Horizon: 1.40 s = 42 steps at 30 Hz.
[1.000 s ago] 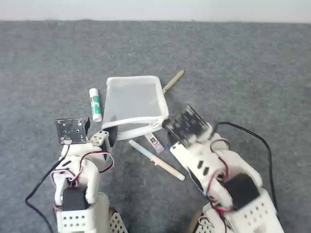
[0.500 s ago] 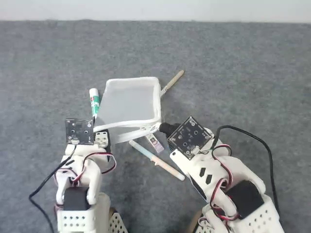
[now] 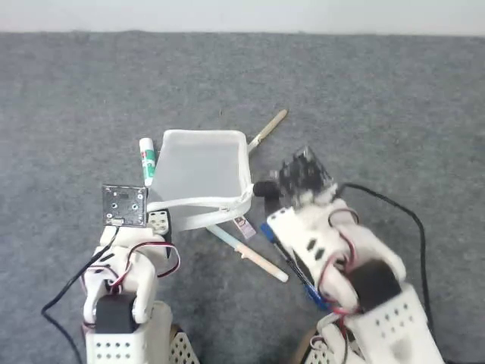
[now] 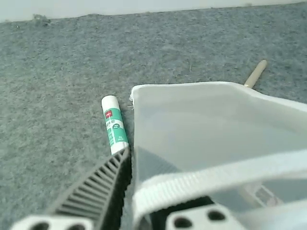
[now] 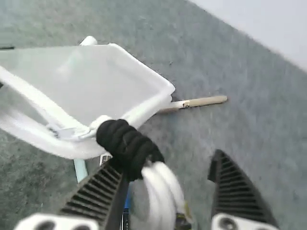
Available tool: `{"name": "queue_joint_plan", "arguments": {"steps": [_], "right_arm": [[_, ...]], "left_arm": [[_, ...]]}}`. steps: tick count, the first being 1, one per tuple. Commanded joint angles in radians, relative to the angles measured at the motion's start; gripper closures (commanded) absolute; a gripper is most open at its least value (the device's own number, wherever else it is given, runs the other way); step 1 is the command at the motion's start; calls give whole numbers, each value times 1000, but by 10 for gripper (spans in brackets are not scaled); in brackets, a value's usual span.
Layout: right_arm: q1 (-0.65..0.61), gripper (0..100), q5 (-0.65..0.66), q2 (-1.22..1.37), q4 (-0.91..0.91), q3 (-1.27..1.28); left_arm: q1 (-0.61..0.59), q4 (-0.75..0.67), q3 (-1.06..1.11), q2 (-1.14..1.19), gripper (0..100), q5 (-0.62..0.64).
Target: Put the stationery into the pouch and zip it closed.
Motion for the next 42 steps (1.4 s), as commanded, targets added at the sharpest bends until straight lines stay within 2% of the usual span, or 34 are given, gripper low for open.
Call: {"name": "queue_joint_plan", "arguments": {"steps": [1, 5, 12, 18, 23, 28, 33, 40, 42], "right_arm": [[31, 696, -46, 147, 10, -123], [24, 693, -40, 229, 104, -210], [22, 686, -38, 242, 441, -434], [-54, 578, -48, 237, 562, -486], [-54, 607, -123, 245, 495, -480], [-54, 658, -127, 288, 437, -454], [-44, 658, -126, 427, 397, -448], [12, 659, -135, 659, 200, -454], [24, 659, -181, 708, 113, -457]], "left_arm": [[2, 3, -61, -15, 991, -9], [2, 3, -61, -15, 991, -9], [2, 3, -59, -15, 991, -11], [2, 3, -59, -15, 991, -12], [2, 3, -59, -15, 991, -12], [-6, 3, -59, -15, 990, -11], [-124, -23, -65, -17, 990, 25], [-146, -20, -77, -18, 990, 38], [-146, -20, -77, -18, 990, 38]]}}
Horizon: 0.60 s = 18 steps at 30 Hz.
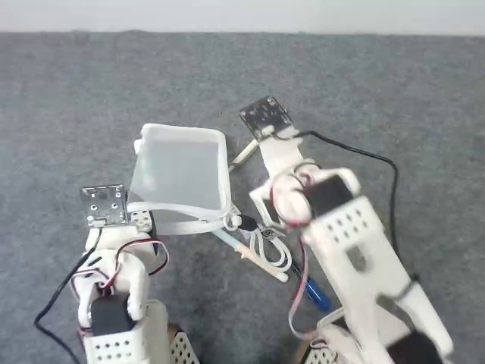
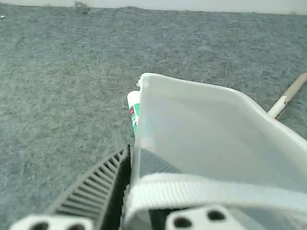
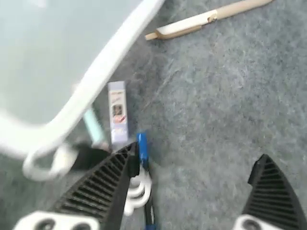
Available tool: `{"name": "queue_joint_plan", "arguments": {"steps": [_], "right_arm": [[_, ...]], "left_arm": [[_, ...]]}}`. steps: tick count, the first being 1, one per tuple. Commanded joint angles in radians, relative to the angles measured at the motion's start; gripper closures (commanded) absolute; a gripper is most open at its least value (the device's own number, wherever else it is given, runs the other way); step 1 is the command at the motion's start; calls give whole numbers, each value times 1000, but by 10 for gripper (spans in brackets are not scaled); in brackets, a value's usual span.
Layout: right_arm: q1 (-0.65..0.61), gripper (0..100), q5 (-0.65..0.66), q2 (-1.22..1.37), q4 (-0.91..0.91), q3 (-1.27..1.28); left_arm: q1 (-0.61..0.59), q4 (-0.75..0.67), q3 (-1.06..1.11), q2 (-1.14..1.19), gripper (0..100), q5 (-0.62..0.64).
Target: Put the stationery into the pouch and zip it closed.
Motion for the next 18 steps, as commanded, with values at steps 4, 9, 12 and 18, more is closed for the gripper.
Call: {"name": "queue_joint_plan", "arguments": {"steps": [4, 9, 12, 18], "right_arm": [[48, 659, -167, 151, -217, -97], [50, 657, -252, 318, -268, -229], [51, 656, -282, 438, -315, -301], [51, 656, -298, 671, -397, -440]], "left_arm": [[-6, -20, -76, -17, 990, 18], [-6, -20, -76, -17, 990, 15], [-6, -20, -74, -17, 990, 15], [-6, -5, -74, -17, 990, 14]]}}
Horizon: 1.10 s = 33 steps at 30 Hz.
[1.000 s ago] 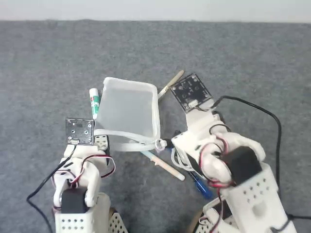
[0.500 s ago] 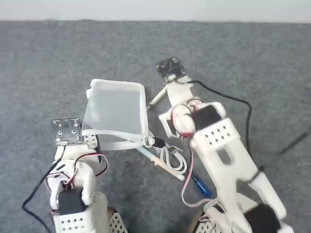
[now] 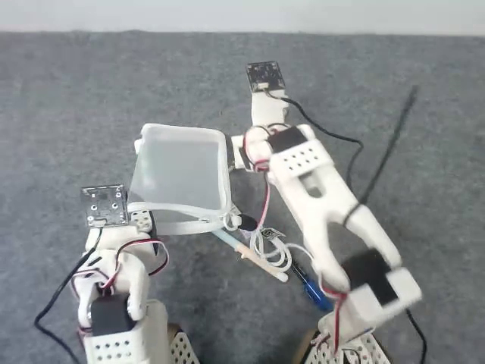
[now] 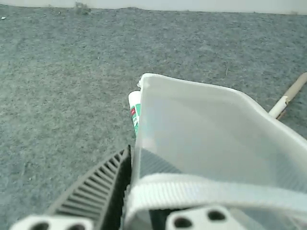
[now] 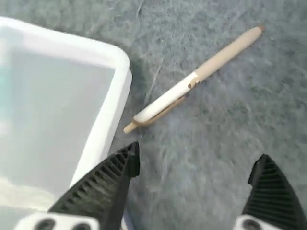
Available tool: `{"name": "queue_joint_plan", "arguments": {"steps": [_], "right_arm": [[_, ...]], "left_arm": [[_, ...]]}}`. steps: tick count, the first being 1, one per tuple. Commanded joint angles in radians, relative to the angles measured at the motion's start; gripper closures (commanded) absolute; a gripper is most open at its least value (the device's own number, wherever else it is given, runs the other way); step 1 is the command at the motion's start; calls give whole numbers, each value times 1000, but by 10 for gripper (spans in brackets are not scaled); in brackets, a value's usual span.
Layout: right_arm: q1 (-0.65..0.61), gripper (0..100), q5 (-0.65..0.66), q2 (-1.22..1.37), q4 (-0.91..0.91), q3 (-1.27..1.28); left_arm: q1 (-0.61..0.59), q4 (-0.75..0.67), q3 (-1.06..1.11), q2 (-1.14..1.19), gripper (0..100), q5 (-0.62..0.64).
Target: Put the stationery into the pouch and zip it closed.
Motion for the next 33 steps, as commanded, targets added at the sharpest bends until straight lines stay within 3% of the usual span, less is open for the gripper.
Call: {"name": "queue_joint_plan", "arguments": {"steps": [1, 10, 23, 29, 33], "right_arm": [[18, 656, -12, 84, -44, -141], [82, 658, -14, 386, -81, -416], [87, 665, -14, 656, 119, -744], [88, 818, -8, 743, 220, -885], [88, 865, -5, 789, 328, -979]], "left_arm": [[-6, -5, -74, -17, 990, 14], [-6, -5, -74, -17, 990, 14], [-6, -6, -74, -17, 990, 12], [-6, -6, -74, -17, 990, 12], [-6, -6, -70, -17, 990, 12]]}}
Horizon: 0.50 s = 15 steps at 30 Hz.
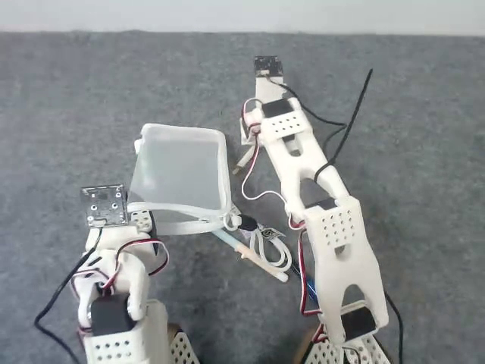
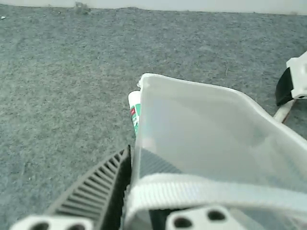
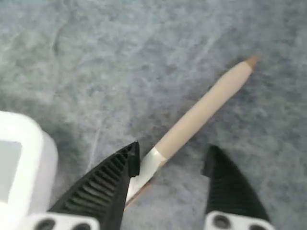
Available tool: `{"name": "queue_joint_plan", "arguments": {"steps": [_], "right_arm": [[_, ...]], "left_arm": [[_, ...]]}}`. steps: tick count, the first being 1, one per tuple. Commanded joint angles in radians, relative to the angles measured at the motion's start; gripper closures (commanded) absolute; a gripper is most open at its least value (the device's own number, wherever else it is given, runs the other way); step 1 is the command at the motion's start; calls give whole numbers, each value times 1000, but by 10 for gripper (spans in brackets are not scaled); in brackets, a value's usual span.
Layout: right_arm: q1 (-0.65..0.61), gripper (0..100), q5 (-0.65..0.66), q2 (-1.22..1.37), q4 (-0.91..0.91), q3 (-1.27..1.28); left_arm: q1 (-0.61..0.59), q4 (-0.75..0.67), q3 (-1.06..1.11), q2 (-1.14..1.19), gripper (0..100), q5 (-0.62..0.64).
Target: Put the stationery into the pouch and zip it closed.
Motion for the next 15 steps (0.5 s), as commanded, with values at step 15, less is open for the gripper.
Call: {"name": "queue_joint_plan", "arguments": {"steps": [15], "right_arm": [[15, 957, 66, 54, 427, -310]], "left_arm": [[-8, -8, -65, -17, 990, 9]]}}
